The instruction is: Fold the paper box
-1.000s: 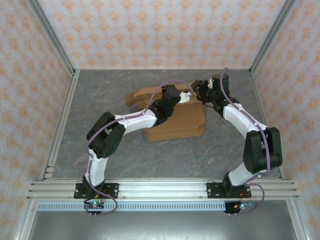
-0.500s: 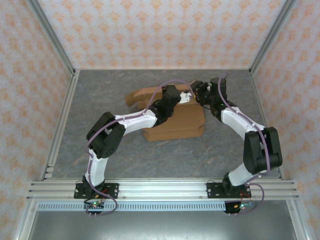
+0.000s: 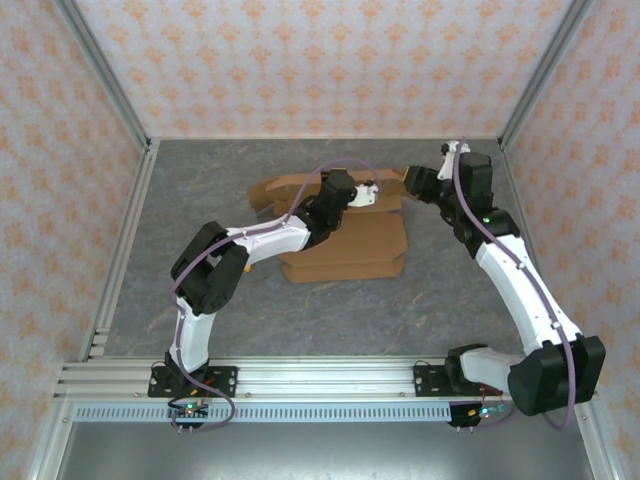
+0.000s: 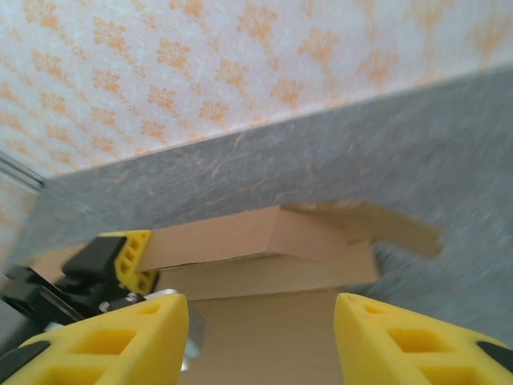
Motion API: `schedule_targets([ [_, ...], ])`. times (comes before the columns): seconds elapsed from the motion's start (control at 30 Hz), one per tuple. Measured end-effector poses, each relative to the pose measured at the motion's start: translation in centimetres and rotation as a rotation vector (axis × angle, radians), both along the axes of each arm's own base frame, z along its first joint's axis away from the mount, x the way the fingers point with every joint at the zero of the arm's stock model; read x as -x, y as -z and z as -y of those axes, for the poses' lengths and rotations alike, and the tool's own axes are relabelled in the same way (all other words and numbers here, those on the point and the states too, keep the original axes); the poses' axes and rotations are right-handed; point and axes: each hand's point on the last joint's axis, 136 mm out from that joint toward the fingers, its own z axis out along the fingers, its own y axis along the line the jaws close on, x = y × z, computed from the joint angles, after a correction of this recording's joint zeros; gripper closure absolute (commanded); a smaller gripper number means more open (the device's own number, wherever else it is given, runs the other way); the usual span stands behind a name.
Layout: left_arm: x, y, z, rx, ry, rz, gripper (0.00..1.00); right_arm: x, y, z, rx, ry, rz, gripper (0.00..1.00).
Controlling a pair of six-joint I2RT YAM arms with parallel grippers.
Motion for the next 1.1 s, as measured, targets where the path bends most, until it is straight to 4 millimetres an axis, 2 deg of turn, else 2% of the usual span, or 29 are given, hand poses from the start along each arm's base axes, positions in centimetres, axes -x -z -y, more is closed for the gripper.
schedule_targets([
  [0.07,-0.2,0.1,-0.1,-0.003,0.012,-0.003,1.0,-0.2,0.5,0.1,0.114,-0.05,0.062,0.47],
  [0.27,-0.4,0.1,0.0,-0.013,0.042,-0.006,1.0,-1.7,6.3,-0.8,0.491,-0.269,0.169,0.46],
  [0.4,-0.5,0.0,0.1,-0.007,0.054,-0.005,1.0,-2.0,8.8,-1.4,0.692,-0.406,0.239,0.46],
  [0.63,-0.6,-0.3,0.2,0.001,0.066,0.006,1.0,-2.6,7.8,-1.9,0.892,-0.508,0.378,0.46],
  [0.77,-0.8,-0.3,0.2,0.006,0.072,0.006,1.0,-3.4,8.2,-2.0,0.98,-0.547,0.403,0.46],
  [1.1,-0.8,-0.3,0.2,0.008,0.076,0.005,1.0,-5.0,7.1,-3.9,1.09,-0.627,0.476,0.5],
])
